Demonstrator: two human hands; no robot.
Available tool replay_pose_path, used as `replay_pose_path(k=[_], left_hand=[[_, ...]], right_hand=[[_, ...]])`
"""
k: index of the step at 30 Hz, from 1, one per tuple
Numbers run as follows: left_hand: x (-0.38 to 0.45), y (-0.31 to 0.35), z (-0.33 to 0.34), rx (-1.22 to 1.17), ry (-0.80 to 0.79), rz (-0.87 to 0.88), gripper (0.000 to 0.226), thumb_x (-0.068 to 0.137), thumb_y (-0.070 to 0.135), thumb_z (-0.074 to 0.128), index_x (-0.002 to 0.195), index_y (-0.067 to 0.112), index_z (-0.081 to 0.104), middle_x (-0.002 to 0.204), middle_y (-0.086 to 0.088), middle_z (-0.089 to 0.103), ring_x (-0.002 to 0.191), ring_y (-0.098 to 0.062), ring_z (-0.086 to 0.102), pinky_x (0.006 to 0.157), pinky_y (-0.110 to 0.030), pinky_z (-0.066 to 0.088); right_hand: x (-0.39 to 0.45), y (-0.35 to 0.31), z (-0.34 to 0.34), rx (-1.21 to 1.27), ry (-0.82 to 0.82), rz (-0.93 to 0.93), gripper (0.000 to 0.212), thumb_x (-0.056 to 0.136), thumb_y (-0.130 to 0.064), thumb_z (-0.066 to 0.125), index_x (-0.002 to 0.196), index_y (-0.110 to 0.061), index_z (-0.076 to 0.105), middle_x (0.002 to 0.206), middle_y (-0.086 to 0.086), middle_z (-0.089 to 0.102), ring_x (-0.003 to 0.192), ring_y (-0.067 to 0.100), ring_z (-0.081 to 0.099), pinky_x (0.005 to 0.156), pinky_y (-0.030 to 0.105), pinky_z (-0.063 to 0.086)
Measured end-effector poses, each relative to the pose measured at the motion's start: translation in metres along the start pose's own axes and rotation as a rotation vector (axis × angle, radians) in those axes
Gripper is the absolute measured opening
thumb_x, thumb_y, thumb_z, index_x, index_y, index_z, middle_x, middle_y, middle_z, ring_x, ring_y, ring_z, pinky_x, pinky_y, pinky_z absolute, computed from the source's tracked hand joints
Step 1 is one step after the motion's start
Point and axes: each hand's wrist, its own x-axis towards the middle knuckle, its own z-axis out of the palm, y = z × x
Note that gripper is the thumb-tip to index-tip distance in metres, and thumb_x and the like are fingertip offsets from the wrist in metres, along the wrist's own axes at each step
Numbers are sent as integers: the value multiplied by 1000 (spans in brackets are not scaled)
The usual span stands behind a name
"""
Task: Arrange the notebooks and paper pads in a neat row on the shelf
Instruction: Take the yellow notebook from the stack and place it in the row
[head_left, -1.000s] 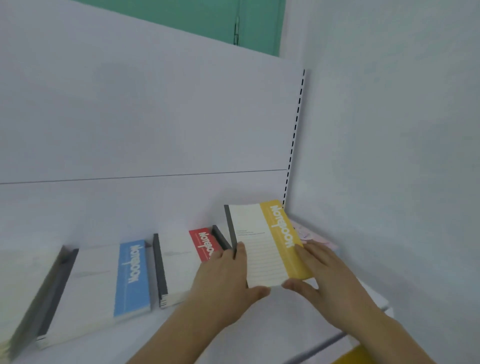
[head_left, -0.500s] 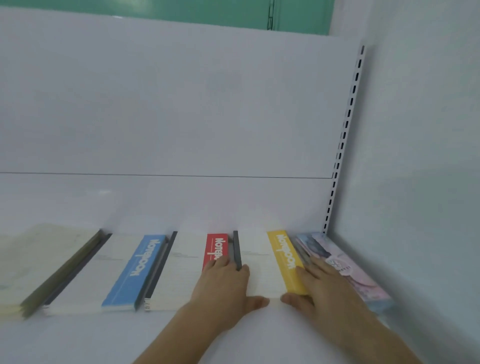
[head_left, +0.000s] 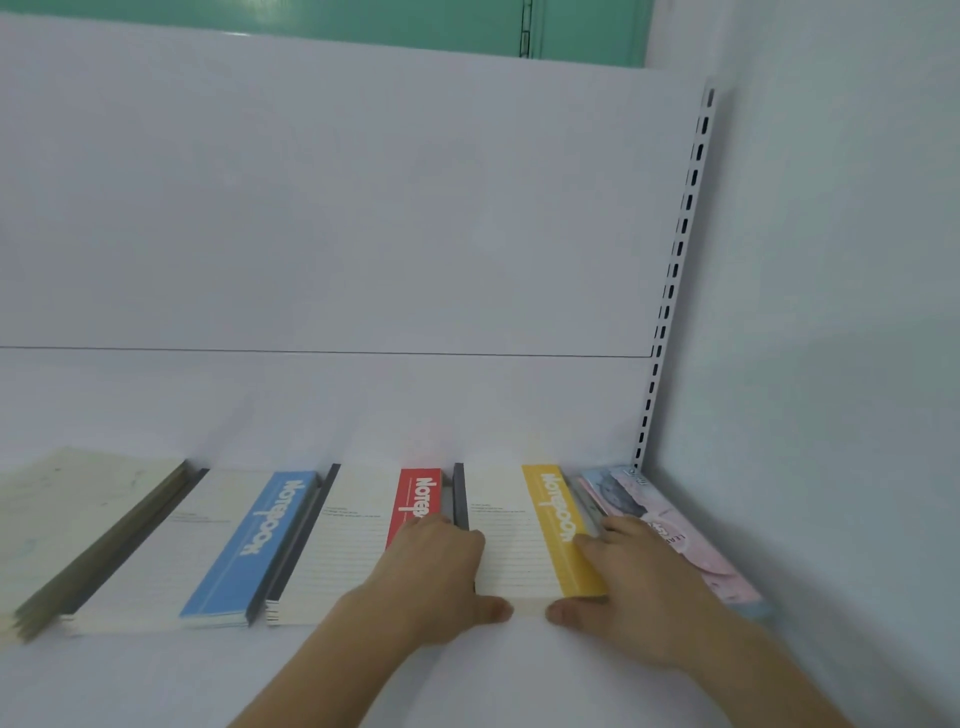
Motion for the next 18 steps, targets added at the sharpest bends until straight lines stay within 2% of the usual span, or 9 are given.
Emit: replay_pose_path(k=[3, 6, 10, 12, 14, 15, 18], left_hand=[[1, 2, 4, 19, 1, 1, 57, 82, 70, 57, 107, 19, 56, 116, -5, 56, 119, -25, 42, 98, -37, 35], [-1, 4, 6, 59, 20, -11, 67, 82, 71, 54, 122, 18, 55, 139, -7, 42, 141, -31, 20, 115, -44, 23], [-3, 6, 6, 63, 66, -19, 74, 83, 71, 53, 132, 17, 49, 148, -7, 34, 146, -31, 11, 119, -44, 16], [-7, 4, 9, 17, 99, -31, 83, 82, 74, 52, 144, 20, 38, 156, -7, 25, 149, -29, 5, 122, -45, 11], [-13, 2, 10, -36, 154, -48, 90, 82, 76, 49, 152, 24, 25, 162, -5, 15, 151, -27, -1, 122, -44, 6], [-16, 1, 10, -55, 205, -64, 90, 84, 76, 46, 153, 25, 20, 163, -3, 12, 152, -26, -2, 122, -43, 5], [-30, -4, 10, -96, 364, -125, 85, 91, 72, 38, 156, 27, 7, 164, 0, 8, 152, -23, -5, 122, -39, 3]], right_hand=[[-2, -1, 1, -20, 18, 2, 72, 66, -87, 34, 102, -27, 50, 108, -5, 56, 122, 18, 35, 97, 36, 38], [-7, -4, 1, -44, 33, -8, 85, 66, -87, 26, 121, -26, 51, 121, -6, 54, 129, 20, 31, 105, 35, 32], [-13, -6, -1, -53, 97, 2, 90, 67, -87, 22, 133, -29, 43, 135, -7, 43, 140, 23, 18, 114, 35, 22], [-15, -10, -3, -39, 99, 4, 92, 70, -84, 24, 143, -28, 33, 149, -5, 30, 146, 21, 6, 117, 37, 16], [-16, -18, -3, 0, 132, 2, 91, 75, -81, 26, 147, -25, 32, 157, -2, 23, 148, 20, 2, 117, 37, 14], [-16, -23, -3, 23, 159, -3, 88, 78, -79, 27, 145, -23, 38, 157, 1, 26, 148, 20, 6, 117, 38, 17], [-10, -37, 0, 4, 195, -55, 75, 84, -73, 33, 129, -19, 59, 141, 5, 52, 139, 26, 36, 110, 43, 36]])
